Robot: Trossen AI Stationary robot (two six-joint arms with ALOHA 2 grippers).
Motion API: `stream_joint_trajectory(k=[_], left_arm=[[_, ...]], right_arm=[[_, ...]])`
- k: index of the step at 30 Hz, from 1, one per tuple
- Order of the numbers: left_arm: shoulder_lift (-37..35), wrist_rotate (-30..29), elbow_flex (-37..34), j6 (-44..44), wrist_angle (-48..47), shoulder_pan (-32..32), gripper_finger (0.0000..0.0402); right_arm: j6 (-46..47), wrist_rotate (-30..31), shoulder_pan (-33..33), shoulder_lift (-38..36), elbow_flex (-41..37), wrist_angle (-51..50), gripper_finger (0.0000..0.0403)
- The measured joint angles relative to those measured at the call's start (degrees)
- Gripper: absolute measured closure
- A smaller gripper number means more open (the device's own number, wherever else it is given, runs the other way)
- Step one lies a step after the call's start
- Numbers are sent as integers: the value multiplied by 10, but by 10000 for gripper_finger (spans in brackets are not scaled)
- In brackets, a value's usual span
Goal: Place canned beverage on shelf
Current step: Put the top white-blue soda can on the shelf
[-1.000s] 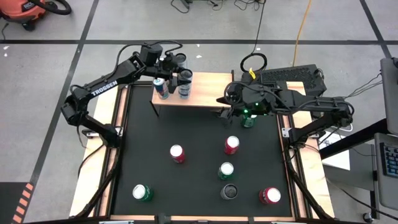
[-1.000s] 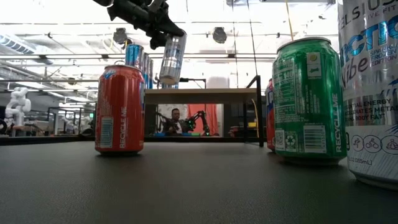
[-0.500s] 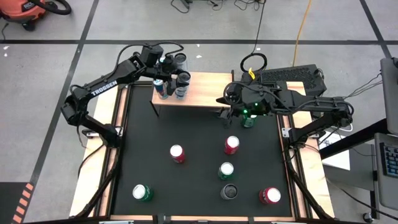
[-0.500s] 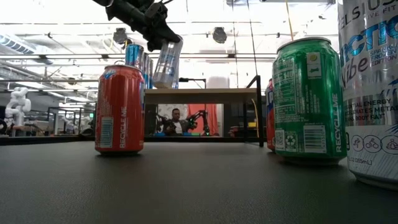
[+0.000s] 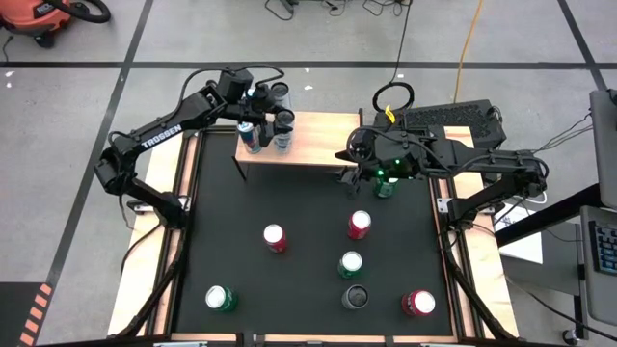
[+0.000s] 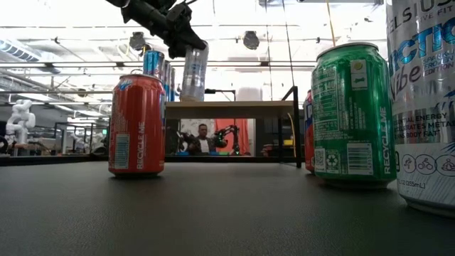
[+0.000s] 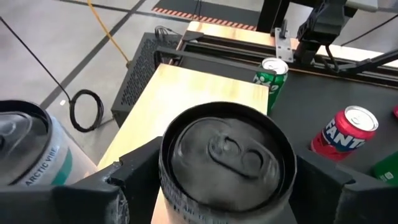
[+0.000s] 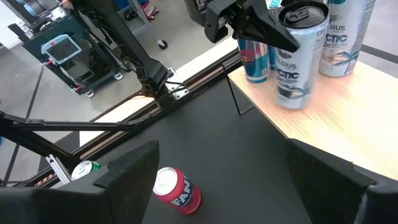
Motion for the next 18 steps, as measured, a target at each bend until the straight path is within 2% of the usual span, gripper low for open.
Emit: stream_joint_trajectory(k=[18], left_arm=[[-1, -22, 2, -5, -16, 1, 114]], right_arm=[[-4, 0, 0, 0, -1, 0, 76]])
